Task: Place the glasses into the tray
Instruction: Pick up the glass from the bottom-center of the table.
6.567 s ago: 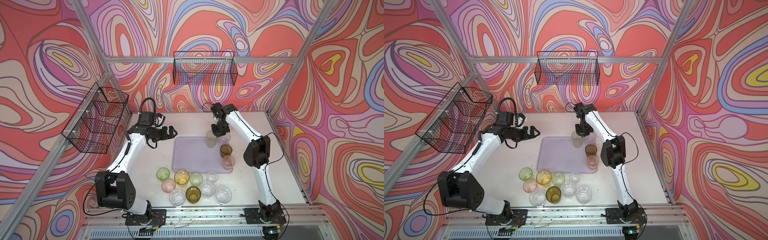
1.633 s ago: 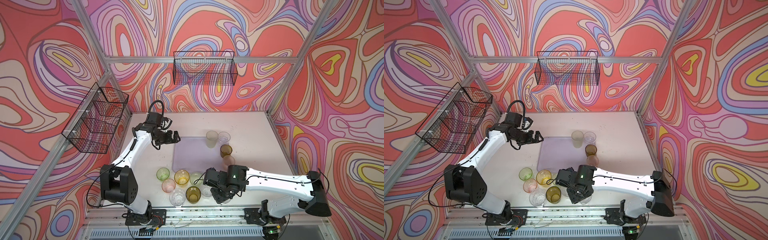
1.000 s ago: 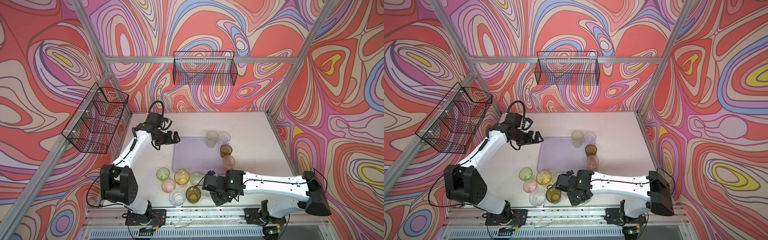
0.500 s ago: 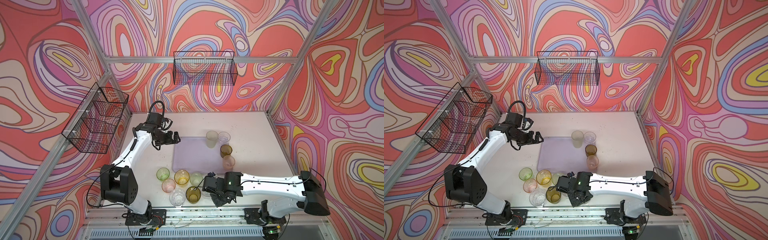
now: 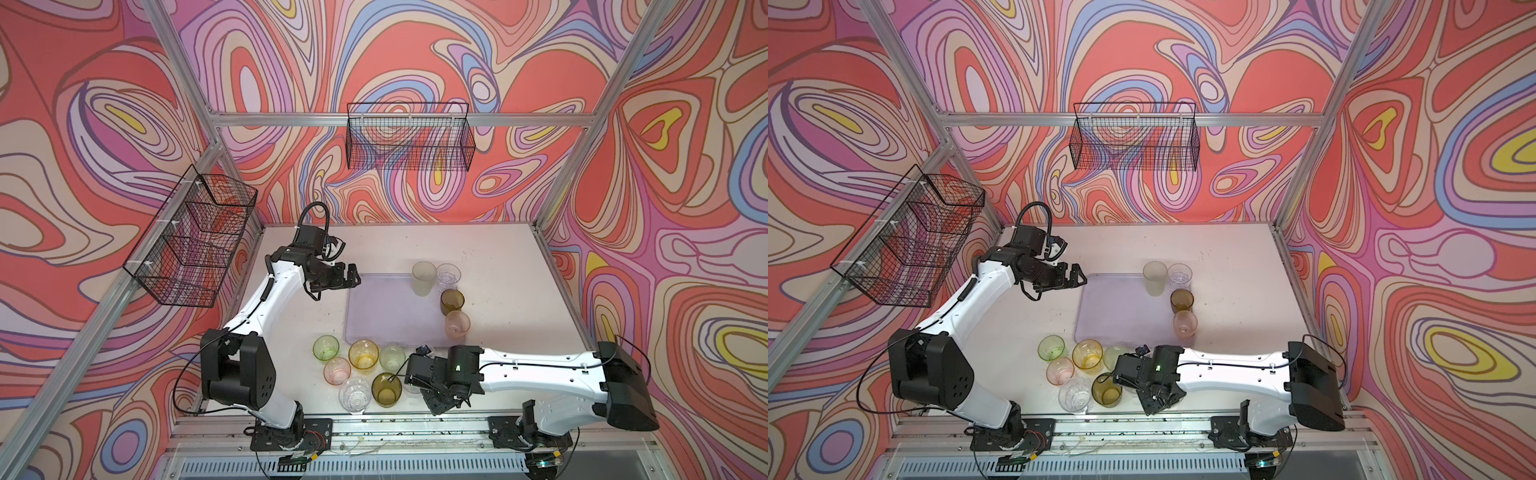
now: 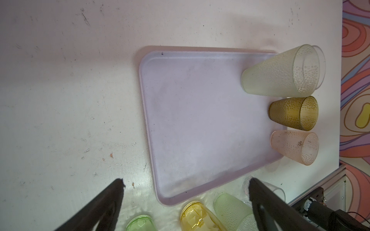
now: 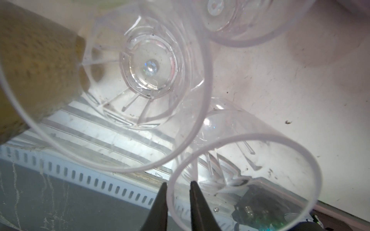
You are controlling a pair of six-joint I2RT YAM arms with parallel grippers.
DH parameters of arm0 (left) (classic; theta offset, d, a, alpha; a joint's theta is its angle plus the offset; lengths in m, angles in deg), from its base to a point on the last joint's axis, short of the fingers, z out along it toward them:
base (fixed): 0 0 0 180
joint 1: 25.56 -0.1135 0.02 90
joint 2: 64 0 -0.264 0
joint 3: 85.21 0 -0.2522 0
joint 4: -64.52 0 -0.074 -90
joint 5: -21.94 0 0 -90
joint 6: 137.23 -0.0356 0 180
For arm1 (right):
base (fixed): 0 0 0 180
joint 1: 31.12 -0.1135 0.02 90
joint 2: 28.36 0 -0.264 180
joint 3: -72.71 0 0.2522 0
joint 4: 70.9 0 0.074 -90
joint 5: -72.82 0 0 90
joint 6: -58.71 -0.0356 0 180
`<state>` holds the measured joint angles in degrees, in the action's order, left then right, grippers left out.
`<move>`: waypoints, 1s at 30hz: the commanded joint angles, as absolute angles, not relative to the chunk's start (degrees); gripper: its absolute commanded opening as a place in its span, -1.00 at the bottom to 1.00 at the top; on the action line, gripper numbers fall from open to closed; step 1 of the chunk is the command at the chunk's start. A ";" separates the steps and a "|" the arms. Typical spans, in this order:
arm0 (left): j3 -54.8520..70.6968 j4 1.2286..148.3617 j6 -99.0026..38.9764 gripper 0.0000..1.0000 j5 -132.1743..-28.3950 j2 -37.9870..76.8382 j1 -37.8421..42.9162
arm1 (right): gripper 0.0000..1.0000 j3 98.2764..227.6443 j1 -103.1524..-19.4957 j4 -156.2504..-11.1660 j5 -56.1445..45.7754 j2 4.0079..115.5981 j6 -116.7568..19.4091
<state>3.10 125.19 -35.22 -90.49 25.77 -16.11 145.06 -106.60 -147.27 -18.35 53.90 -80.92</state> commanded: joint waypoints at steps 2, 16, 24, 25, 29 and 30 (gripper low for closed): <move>1.53 126.88 -36.33 1.00 -89.84 26.34 -15.84 | -0.69 145.62 -106.86 -149.16 -20.64 54.22 -80.77; 1.49 126.97 -36.38 1.00 -89.90 26.32 -15.48 | -0.96 151.71 -106.58 -155.95 -24.49 53.85 -80.26; 1.49 126.88 -36.33 1.00 -90.28 26.03 -15.39 | -1.00 158.70 -104.23 -162.73 -26.44 53.98 -78.05; 1.49 126.80 -36.33 1.00 -90.28 25.93 -15.37 | -1.00 159.95 -103.74 -163.81 -26.81 54.13 -77.59; 1.57 126.66 -36.33 1.00 -90.72 25.75 -15.37 | -1.00 164.65 -101.02 -167.50 -27.39 54.52 -74.82; 1.57 126.73 -36.33 1.00 -90.81 25.74 -15.37 | -1.00 165.62 -100.35 -168.15 -27.46 54.56 -74.09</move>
